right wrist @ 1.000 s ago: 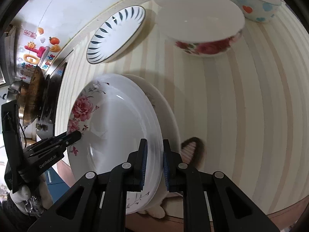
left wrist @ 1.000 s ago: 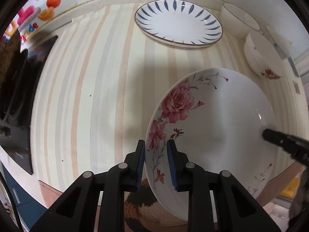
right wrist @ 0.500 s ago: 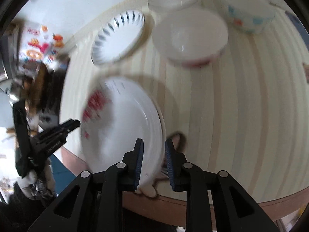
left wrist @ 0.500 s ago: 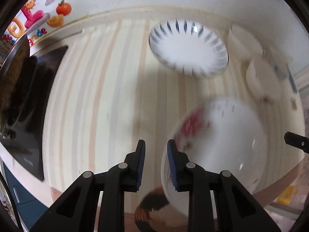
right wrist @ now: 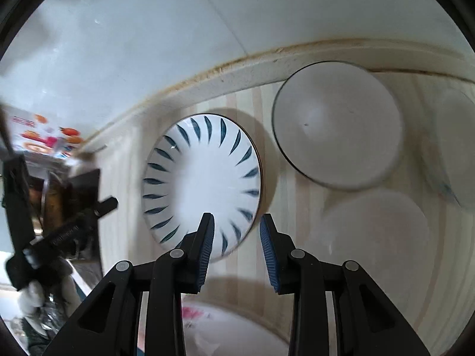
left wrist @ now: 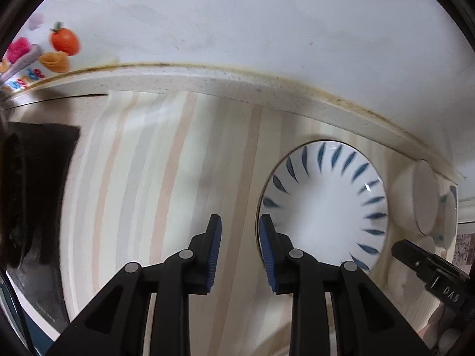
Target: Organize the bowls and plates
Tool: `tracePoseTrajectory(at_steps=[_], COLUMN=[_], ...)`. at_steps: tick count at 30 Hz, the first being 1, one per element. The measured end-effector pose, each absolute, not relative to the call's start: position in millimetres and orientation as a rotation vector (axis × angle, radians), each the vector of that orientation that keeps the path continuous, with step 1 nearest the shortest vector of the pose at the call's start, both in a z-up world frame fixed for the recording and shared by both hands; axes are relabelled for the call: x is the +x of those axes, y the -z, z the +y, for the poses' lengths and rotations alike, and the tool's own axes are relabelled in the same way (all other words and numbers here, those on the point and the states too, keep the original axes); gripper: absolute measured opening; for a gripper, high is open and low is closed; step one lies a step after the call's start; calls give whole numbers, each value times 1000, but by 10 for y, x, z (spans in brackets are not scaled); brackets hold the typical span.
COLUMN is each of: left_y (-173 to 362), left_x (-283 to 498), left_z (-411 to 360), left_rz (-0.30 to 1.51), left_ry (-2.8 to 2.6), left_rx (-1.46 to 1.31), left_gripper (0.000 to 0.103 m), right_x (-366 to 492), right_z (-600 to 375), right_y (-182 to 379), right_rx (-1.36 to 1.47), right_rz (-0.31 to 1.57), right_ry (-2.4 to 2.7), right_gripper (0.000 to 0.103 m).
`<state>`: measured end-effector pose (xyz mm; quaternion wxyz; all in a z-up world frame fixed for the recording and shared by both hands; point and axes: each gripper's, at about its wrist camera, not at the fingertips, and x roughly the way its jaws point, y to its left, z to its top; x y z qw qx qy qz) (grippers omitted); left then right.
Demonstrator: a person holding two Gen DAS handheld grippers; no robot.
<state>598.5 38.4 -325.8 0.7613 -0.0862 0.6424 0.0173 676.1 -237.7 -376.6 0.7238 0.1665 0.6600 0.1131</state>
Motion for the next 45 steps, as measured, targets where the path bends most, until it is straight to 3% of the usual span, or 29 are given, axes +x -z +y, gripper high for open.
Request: tracePoseTrajectory(at_steps=[7, 12, 15, 24, 25, 34, 37, 40, 41, 45], left_y=[3639, 3671, 3655, 3410, 3357, 3055, 3169, 3347, 3415, 3577], left_x=[6204, 6281, 6266, 6077, 6048, 6011, 6110, 6190, 6202, 6214], left_z=[231, 117, 71, 109, 111, 204, 458, 580, 590, 535], left_rz=[1452, 1433, 1412, 1375, 1365, 1333, 1370, 1438, 1458, 1489], left_ry=[-19, 14, 9, 1, 32, 29, 8, 1, 8, 47], left_rx=[-174, -146, -112, -115, -144, -223, -288, -325, -336, -337], left_gripper=[24, 21, 21, 12, 5, 13, 19, 19, 24, 23], right_x=[6932, 6945, 6947, 6852, 6839, 6817, 6799, 6793, 6796, 6788], right_z=[-2252, -2240, -2245, -2276, -2279, -2212, -2236, -2245, -2263, -2275], right_y=[4021, 4176, 4212, 4059, 4026, 4003, 3992, 4015, 4030, 4085], right_rx=[281, 245, 246, 231, 232, 242, 242, 247, 250, 266], right_rz=[1472, 1474, 1454, 1426, 1422, 1451, 1449, 1452, 1455, 1469], right_ry=[-207, -167, -168, -204, -210, -237, -247, -243, -242, -240], right_gripper=[34, 16, 12, 10, 10, 7, 7, 7, 7, 7])
